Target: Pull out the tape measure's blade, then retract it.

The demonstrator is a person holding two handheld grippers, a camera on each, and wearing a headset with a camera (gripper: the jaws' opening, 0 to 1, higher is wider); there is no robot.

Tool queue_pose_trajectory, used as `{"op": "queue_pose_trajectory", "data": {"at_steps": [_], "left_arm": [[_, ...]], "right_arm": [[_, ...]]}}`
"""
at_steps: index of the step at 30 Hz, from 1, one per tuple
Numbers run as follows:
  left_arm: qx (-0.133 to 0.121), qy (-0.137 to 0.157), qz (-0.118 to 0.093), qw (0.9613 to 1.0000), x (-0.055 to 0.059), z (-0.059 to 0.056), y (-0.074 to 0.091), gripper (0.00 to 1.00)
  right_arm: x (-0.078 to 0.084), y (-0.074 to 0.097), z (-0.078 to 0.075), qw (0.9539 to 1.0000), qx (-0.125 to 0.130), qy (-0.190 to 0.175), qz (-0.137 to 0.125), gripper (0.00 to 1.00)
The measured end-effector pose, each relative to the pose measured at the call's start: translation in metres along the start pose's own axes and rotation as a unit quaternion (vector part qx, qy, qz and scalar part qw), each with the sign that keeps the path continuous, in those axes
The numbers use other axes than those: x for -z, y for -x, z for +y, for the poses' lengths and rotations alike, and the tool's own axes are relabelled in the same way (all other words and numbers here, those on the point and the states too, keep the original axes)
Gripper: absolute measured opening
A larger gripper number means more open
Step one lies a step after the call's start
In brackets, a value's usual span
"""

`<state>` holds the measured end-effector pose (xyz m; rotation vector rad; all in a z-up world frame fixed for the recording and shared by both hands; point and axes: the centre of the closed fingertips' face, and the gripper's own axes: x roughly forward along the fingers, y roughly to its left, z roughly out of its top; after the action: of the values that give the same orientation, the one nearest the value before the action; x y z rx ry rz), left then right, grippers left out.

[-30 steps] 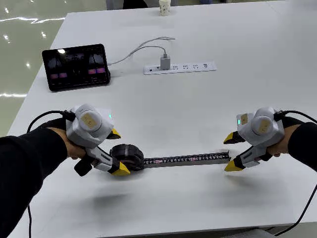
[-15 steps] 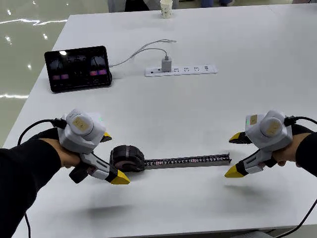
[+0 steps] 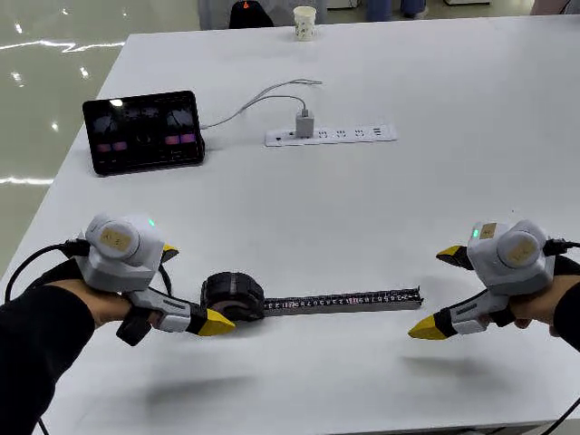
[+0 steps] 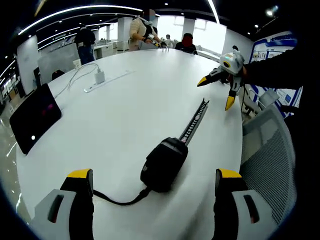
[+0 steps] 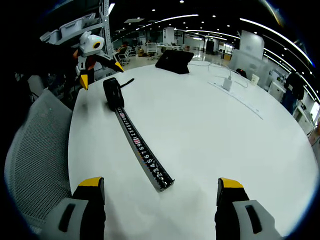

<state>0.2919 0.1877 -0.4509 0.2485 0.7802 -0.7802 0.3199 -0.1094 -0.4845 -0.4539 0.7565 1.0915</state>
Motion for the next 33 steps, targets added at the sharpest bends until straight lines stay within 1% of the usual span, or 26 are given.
{"op": "queue_pose_trajectory", "data": {"at_steps": [1, 2, 3, 4, 9, 12, 13, 14, 15, 17, 21, 23, 25, 26, 27, 28, 31, 33], "left_arm": [[-0.008, 0.004, -0.002, 1.0000, 0.001, 0.003, 0.002, 0.99], [-0.023, 0.010, 0.001, 0.9997, 0.003, 0.007, 0.004, 0.99], [-0.022, 0.016, 0.006, 0.9996, 0.006, 0.007, 0.004, 0.99], [-0.026, 0.023, 0.005, 0.9994, 0.008, 0.009, 0.006, 0.99], [-0.043, 0.033, -0.009, 0.9985, 0.012, 0.014, 0.014, 0.99], [-0.043, 0.043, -0.026, 0.9978, 0.012, 0.014, 0.019, 0.99], [-0.047, 0.042, -0.024, 0.9977, 0.015, 0.014, 0.019, 0.99], [-0.060, 0.030, -0.015, 0.9976, 0.020, 0.017, 0.021, 0.99], [-0.064, 0.030, -0.007, 0.9975, 0.024, 0.018, 0.022, 0.99], [-0.063, 0.034, -0.008, 0.9974, 0.027, 0.015, 0.022, 0.99], [-0.063, 0.027, -0.008, 0.9976, 0.033, 0.009, 0.026, 0.99], [-0.067, 0.021, -0.015, 0.9974, 0.033, 0.008, 0.027, 0.99], [-0.069, 0.023, -0.022, 0.9971, 0.035, 0.008, 0.029, 0.99], [-0.073, 0.028, -0.035, 0.9963, 0.033, 0.008, 0.030, 0.99], [-0.076, 0.026, -0.039, 0.9960, 0.032, 0.009, 0.031, 0.99], [-0.089, 0.018, -0.053, 0.9945, 0.031, 0.012, 0.034, 0.99], [-0.093, 0.031, -0.054, 0.9937, 0.038, 0.012, 0.040, 0.99], [-0.093, 0.040, -0.057, 0.9932, 0.042, 0.012, 0.043, 0.99]], "right_arm": [[0.000, 0.001, 0.000, 1.0000, 0.003, -0.004, -0.003, 0.94], [0.001, 0.002, 0.000, 0.9999, 0.004, -0.008, -0.006, 0.94], [0.001, 0.003, 0.000, 0.9999, 0.006, -0.010, -0.007, 0.95], [0.002, 0.004, 0.000, 0.9999, 0.010, -0.011, -0.008, 0.95], [0.003, 0.011, -0.001, 0.9992, 0.026, -0.022, -0.020, 0.99], [0.005, 0.015, -0.001, 0.9988, 0.031, -0.029, -0.025, 0.99], [0.006, 0.017, -0.002, 0.9987, 0.033, -0.031, -0.025, 0.99], [0.008, 0.019, -0.003, 0.9984, 0.041, -0.034, -0.022, 0.99], [0.010, 0.020, -0.003, 0.9983, 0.043, -0.033, -0.024, 0.99], [0.012, 0.023, -0.004, 0.9979, 0.046, -0.037, -0.026, 0.99], [0.018, 0.031, -0.006, 0.9972, 0.055, -0.039, -0.032, 0.99], [0.020, 0.034, -0.006, 0.9969, 0.060, -0.039, -0.033, 0.99], [0.021, 0.037, -0.005, 0.9963, 0.059, -0.049, -0.039, 0.99], [0.023, 0.039, -0.004, 0.9963, 0.060, -0.048, -0.039, 0.99], [0.023, 0.039, -0.003, 0.9963, 0.060, -0.048, -0.039, 0.99], [0.023, 0.042, -0.001, 0.9962, 0.058, -0.049, -0.044, 0.99], [0.026, 0.047, 0.000, 0.9959, 0.066, -0.045, -0.043, 0.99], [0.027, 0.051, 0.003, 0.9959, 0.063, -0.047, -0.045, 0.99]]}}
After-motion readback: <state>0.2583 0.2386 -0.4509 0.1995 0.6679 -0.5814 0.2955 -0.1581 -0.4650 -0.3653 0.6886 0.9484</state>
